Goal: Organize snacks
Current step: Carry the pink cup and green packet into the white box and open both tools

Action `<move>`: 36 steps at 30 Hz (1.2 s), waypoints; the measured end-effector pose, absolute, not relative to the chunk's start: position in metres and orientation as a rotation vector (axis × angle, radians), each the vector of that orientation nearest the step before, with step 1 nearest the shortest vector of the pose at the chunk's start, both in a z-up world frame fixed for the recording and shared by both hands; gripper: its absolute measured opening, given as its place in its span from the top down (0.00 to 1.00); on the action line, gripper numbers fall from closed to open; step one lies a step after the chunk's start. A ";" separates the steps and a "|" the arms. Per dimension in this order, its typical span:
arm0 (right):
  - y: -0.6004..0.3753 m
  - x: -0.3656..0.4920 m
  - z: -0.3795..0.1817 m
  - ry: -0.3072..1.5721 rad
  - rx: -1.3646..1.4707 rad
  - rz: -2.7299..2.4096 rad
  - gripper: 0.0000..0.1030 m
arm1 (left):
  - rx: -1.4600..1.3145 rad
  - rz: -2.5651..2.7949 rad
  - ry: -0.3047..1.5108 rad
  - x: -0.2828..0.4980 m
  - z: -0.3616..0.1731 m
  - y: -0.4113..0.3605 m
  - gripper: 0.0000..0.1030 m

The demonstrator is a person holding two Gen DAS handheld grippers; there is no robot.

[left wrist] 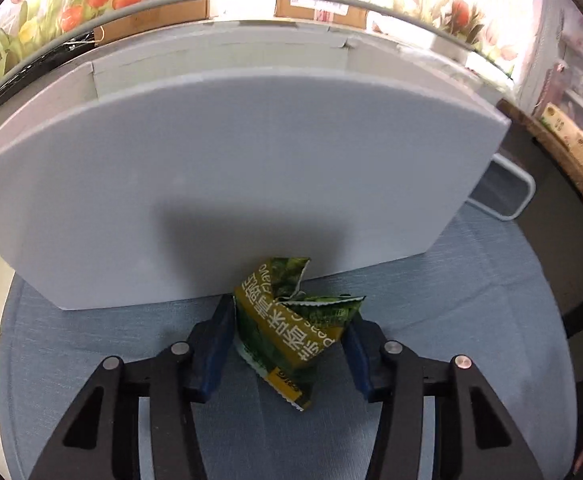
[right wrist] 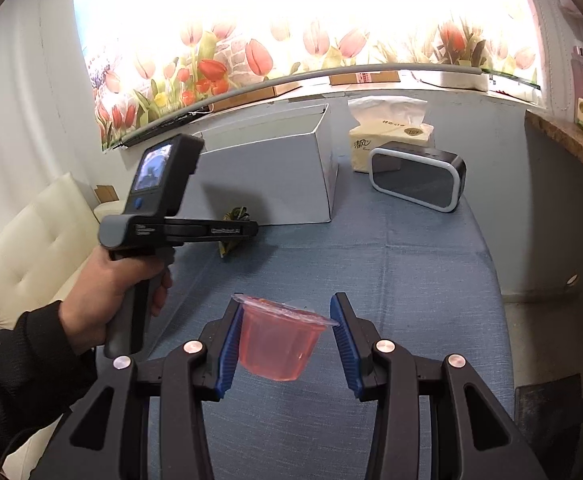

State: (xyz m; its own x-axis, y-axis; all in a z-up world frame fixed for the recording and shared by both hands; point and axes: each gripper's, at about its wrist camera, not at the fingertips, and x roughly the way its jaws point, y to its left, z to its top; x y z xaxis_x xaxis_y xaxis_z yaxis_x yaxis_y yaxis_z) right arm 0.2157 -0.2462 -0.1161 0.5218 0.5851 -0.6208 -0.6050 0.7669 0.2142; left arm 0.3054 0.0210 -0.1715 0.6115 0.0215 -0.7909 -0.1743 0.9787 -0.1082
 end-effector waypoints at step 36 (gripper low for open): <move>-0.055 0.428 -0.049 0.720 -0.135 0.766 0.54 | -0.271 0.004 0.764 0.350 -0.039 0.140 0.39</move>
